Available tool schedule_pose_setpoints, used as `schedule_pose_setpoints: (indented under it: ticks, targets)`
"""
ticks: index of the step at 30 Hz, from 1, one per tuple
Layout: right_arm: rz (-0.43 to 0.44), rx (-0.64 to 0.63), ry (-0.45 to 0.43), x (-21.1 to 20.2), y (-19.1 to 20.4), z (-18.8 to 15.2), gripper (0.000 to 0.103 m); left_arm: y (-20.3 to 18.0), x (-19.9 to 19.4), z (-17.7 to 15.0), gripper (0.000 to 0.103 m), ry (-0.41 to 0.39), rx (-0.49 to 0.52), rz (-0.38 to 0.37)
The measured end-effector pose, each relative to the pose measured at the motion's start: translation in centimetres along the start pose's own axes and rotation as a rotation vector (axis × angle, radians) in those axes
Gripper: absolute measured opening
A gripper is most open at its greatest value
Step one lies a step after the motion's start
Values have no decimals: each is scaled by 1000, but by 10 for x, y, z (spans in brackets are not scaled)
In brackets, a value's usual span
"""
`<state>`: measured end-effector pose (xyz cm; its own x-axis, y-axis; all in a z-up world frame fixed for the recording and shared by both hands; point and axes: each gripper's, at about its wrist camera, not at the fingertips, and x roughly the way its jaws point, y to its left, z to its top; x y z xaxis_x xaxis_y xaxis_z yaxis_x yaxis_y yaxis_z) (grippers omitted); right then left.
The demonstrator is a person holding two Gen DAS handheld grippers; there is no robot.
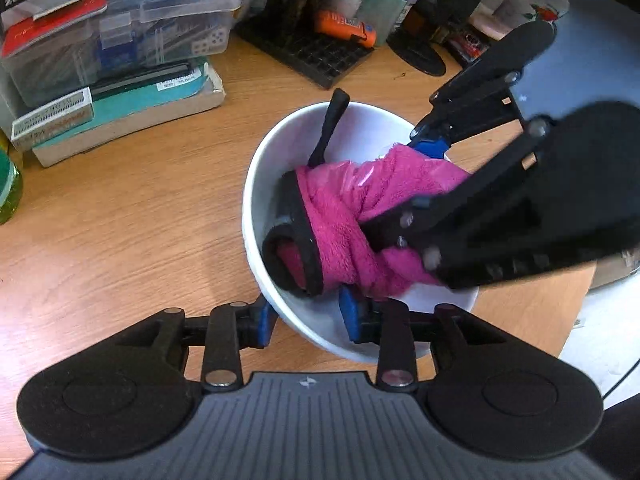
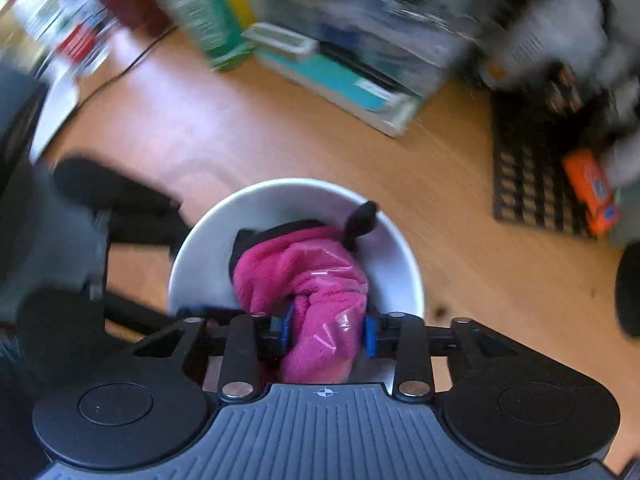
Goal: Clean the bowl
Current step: 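Hold the bowl with the left tool while the right tool wipes the mitt inside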
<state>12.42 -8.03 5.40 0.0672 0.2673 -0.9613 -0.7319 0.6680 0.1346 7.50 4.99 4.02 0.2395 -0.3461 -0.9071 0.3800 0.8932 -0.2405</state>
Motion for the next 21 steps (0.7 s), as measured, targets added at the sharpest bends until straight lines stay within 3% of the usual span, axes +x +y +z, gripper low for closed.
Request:
schedule_pose_setpoints:
  ticks: [2,6,11,13,16,18,19,21]
  targets:
    - [-4,-3,-21,-3,0,-7,36,-2,0,1,52,5,2,33]
    - [-45,-42,-140,-10,12,-23,25,-3,-2,2,56,24,4,65]
    - [49,195,-394,-54,-19,-26,23,-4,-1,3,68,33,-4,95]
    - [29,192,-438,-67,-18,-29,23,-3,0,3,70,34,-3,105]
    - [7,108,-419,-86,-5,-41,23,-3,0,1,79,41,1,116]
    - [18,54,-352,-70,3,-33,23,-3,0,-1,86,49,14,124]
    - [12,-20,-263,-53,14,-34,23,-3,0,-3,89,53,25,124]
    - [-7,-64,-199,-31,23,-26,24,-4,1,-6,91,62,47,125]
